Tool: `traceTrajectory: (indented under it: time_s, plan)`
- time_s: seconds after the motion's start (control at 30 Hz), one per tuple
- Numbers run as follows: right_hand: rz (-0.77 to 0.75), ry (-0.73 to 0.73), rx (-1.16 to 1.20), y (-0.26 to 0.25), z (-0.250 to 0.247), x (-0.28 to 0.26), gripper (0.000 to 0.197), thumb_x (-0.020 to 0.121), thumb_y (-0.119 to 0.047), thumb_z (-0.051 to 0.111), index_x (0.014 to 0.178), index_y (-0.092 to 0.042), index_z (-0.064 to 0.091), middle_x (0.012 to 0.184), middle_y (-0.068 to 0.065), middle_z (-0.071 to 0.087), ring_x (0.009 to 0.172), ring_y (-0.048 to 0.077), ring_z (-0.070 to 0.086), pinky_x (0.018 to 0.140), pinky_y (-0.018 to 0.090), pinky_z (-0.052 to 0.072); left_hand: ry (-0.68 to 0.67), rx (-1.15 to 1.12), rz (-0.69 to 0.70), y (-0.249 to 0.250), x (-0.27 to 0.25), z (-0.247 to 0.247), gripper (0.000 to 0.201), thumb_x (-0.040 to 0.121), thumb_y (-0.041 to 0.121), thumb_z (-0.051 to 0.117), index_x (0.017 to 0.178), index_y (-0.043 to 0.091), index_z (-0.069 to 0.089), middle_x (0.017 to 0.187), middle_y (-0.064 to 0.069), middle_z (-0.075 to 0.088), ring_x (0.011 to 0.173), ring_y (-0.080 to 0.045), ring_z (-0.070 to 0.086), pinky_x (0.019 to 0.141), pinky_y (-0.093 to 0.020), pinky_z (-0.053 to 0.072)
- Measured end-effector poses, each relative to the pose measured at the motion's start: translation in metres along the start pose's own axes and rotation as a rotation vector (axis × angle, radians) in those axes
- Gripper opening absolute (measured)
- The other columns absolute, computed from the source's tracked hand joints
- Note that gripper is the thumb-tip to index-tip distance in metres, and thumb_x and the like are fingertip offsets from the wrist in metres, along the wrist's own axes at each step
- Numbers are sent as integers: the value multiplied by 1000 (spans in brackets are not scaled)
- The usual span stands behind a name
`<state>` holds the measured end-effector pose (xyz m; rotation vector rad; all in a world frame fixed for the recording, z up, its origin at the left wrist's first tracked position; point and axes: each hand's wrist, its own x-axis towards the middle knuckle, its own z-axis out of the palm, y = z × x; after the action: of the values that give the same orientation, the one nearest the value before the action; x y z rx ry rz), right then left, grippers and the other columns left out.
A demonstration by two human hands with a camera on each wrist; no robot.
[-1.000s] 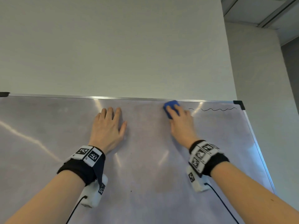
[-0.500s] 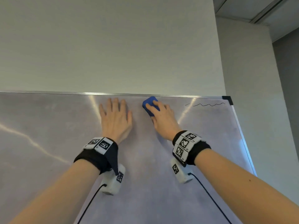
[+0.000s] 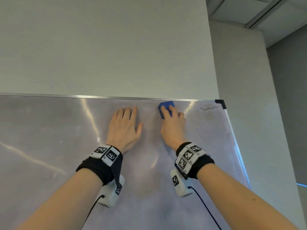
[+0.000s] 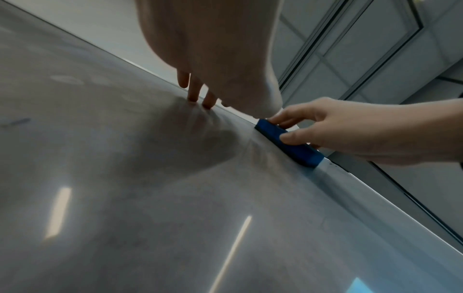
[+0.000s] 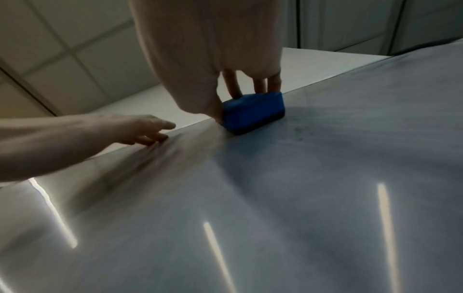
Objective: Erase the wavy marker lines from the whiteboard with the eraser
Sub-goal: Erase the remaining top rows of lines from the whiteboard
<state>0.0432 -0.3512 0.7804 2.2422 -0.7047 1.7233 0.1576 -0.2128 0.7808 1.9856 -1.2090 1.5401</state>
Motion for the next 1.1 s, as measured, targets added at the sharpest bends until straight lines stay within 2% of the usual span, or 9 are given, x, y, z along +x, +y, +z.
traceTrajectory:
  time_s: [0.17, 0.33, 0.47, 0.6, 0.7, 0.77, 0.87, 0.97, 1.1]
  plan:
    - [-238, -34, 56, 37, -8, 8, 57, 88, -5, 51, 141, -21, 40, 144, 14, 36, 112, 41, 42, 95, 46, 35, 32, 24, 4, 0, -1, 5, 68, 91, 46, 24, 136, 0, 47, 124, -21, 56, 108, -39, 53, 97, -47, 38]
    - [173, 16, 26, 125, -26, 11, 50, 93, -12, 45, 142, -17, 35, 144, 16, 34, 114, 41, 42, 95, 44, 34, 17, 29, -2, 0, -1, 4, 68, 91, 47, 22, 135, 1, 47, 121, -19, 56, 106, -37, 52, 94, -46, 40]
    - [293, 4, -24, 81, -22, 18, 51, 89, -10, 46, 138, -15, 34, 137, 17, 33, 110, 40, 41, 90, 44, 36, 16, 28, 1, 1, -1, 3, 67, 91, 47, 22, 133, 1, 48, 121, -19, 55, 106, -38, 51, 94, -46, 39]
    - [-25, -22, -40, 27, -5, 5, 58, 91, -11, 46, 145, -22, 28, 147, 10, 27, 113, 36, 39, 94, 41, 33, 23, 29, -4, 2, -1, 4, 66, 90, 46, 25, 132, 1, 49, 122, -20, 55, 107, -38, 51, 94, -47, 38]
    - [-157, -34, -20, 49, -10, 8, 57, 91, -10, 47, 144, -24, 32, 148, 10, 30, 115, 37, 39, 96, 42, 33, 34, 32, 3, 1, -2, 4, 66, 91, 46, 26, 133, 1, 49, 121, -21, 56, 106, -39, 51, 93, -47, 38]
    - [-115, 0, -15, 84, -13, 12, 56, 90, -8, 48, 143, -22, 37, 145, 13, 35, 111, 41, 44, 94, 44, 36, 29, 37, -2, 1, -1, 2, 66, 91, 47, 25, 133, 1, 48, 120, -20, 57, 105, -38, 52, 93, -47, 39]
    - [146, 15, -15, 137, -26, 14, 52, 92, -11, 45, 143, -19, 35, 145, 14, 34, 114, 43, 43, 94, 46, 36, 15, 38, -9, 2, -1, 2, 68, 91, 48, 23, 135, 2, 48, 121, -19, 57, 106, -37, 53, 95, -46, 39]
    - [322, -7, -56, 137, -35, 19, 51, 93, -11, 44, 142, -16, 32, 141, 17, 34, 112, 42, 41, 92, 46, 35, 8, 42, -11, 2, -1, 3, 68, 92, 48, 24, 136, 2, 47, 124, -20, 56, 108, -38, 52, 95, -46, 40]
    - [82, -29, -39, 85, -19, 8, 54, 91, -11, 43, 144, -20, 30, 143, 13, 32, 112, 39, 42, 93, 44, 35, 13, 36, -20, 6, -2, 4, 68, 91, 48, 25, 134, 1, 48, 122, -22, 56, 107, -40, 52, 94, -48, 40]
